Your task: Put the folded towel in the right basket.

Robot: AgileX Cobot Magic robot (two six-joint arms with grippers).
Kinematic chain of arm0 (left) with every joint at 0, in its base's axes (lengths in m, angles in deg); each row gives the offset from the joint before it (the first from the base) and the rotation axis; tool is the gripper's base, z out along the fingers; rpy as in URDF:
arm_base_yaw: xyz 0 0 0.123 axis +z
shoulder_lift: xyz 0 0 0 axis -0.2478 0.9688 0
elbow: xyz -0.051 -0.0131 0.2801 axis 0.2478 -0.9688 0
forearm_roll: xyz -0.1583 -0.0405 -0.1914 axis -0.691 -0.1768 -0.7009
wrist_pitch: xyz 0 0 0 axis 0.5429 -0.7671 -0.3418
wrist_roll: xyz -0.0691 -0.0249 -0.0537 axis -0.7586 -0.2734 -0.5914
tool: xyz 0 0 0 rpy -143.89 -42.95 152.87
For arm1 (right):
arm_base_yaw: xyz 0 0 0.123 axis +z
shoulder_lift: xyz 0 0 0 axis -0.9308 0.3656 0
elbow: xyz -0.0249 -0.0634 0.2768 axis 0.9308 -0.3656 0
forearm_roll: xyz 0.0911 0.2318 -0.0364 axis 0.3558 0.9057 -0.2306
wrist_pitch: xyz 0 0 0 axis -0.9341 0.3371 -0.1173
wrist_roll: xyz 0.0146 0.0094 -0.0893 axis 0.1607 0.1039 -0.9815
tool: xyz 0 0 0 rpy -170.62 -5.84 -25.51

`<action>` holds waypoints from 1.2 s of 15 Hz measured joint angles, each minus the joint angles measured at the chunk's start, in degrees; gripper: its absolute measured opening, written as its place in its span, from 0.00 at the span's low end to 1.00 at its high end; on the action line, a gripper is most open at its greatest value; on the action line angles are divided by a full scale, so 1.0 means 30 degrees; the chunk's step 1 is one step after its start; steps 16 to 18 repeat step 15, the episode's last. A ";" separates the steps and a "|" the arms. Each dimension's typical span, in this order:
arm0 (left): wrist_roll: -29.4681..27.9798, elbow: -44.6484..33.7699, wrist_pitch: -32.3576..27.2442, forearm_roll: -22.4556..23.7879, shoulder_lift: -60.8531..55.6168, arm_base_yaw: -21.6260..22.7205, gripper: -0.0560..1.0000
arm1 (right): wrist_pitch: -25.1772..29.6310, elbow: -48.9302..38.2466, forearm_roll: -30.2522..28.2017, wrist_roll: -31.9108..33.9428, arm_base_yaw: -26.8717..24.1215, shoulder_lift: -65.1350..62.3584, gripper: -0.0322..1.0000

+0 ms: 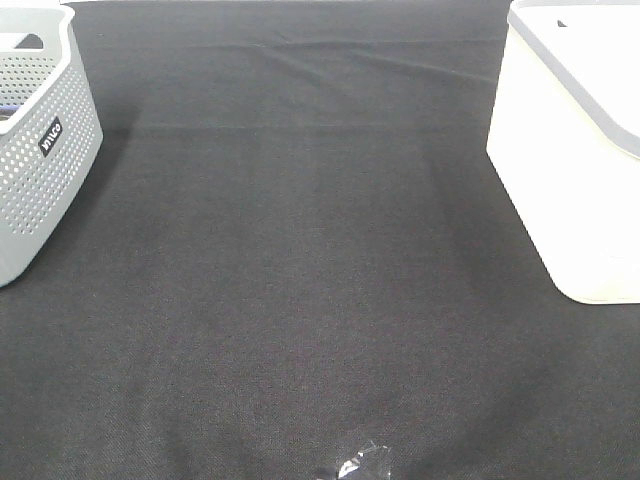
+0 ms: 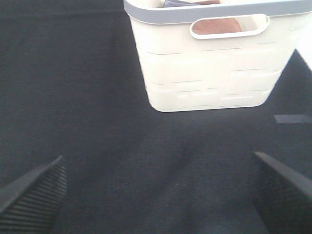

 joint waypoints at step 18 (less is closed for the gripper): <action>0.0000 0.0000 0.0000 0.0000 0.0000 0.0000 0.99 | -0.0019 0.0000 0.0267 0.0325 0.0000 0.0000 0.97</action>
